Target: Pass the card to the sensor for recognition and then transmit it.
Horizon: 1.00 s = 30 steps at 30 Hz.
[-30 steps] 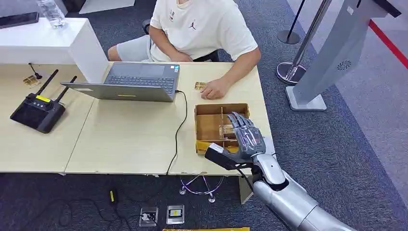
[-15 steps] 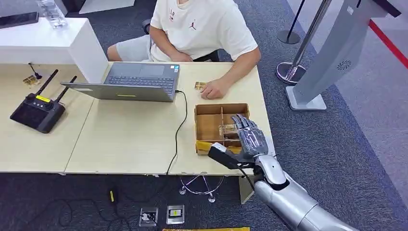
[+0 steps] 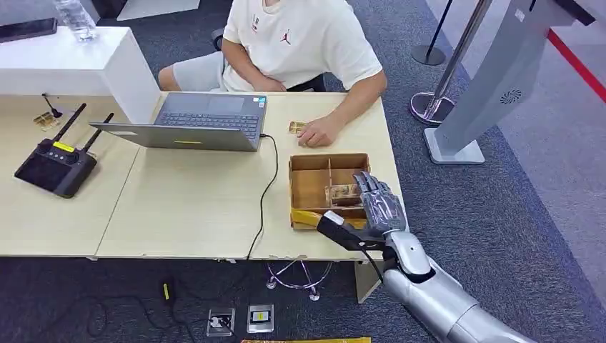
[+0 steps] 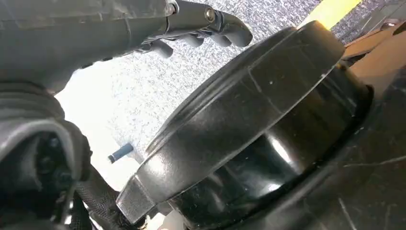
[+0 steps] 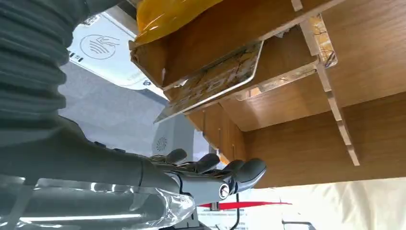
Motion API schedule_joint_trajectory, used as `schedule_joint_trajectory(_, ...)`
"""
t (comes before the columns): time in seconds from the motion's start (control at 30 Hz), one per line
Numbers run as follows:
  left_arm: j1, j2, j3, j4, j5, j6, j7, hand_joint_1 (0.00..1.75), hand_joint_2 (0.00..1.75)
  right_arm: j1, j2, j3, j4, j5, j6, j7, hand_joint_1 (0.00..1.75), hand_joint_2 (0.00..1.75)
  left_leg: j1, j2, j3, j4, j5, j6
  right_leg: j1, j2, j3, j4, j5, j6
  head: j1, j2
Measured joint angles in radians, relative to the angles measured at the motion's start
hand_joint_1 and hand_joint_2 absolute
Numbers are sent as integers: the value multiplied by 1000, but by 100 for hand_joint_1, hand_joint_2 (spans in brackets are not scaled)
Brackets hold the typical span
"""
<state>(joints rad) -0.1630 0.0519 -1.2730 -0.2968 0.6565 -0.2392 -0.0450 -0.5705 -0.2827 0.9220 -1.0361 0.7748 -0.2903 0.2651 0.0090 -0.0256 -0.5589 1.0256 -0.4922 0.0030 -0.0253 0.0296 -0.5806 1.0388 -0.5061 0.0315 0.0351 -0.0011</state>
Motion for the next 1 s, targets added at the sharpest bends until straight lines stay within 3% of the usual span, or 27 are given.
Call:
schedule_joint_trajectory(0.13, -1, 0, 0, 0, -3, 0, 4, 0, 0, 0, -2, 0, 3, 0, -3, 0, 0, 175, 0, 0, 0, 0, 0, 0, 0, 0, 0, 0, 0, 0, 0, 0)
schedule_joint_trajectory(0.2, -1, 0, 0, 0, -17, 0, 41, 0, 0, 1, -2, 0, 5, 0, -3, 0, 0, 175, 0, 0, 0, 0, 0, 0, 0, 0, 0, 0, 0, 0, 0, 0)
schedule_joint_trajectory(0.23, -1, 0, -1, 0, -22, 0, 60, 0, 0, 1, -2, 0, 7, 0, -3, 0, 66, 175, 0, 0, 0, 0, 0, 0, 0, 0, 0, 0, 0, 0, 0, 0)
schedule_joint_trajectory(0.27, 2, 0, -2, 1, -27, 0, 69, 0, 0, 1, -2, 0, 8, 0, -3, 0, 175, 175, 0, 0, 0, 0, 0, 0, 0, 0, 0, 0, 0, 0, 0, 0)
schedule_joint_trajectory(1.0, 11, -2, -3, 2, -28, 0, 80, 0, 0, -2, -1, 0, 8, -3, -5, -24, 175, 175, 0, 0, 0, 0, 0, 0, 0, 0, 0, 0, 0, 0, 0, 0)
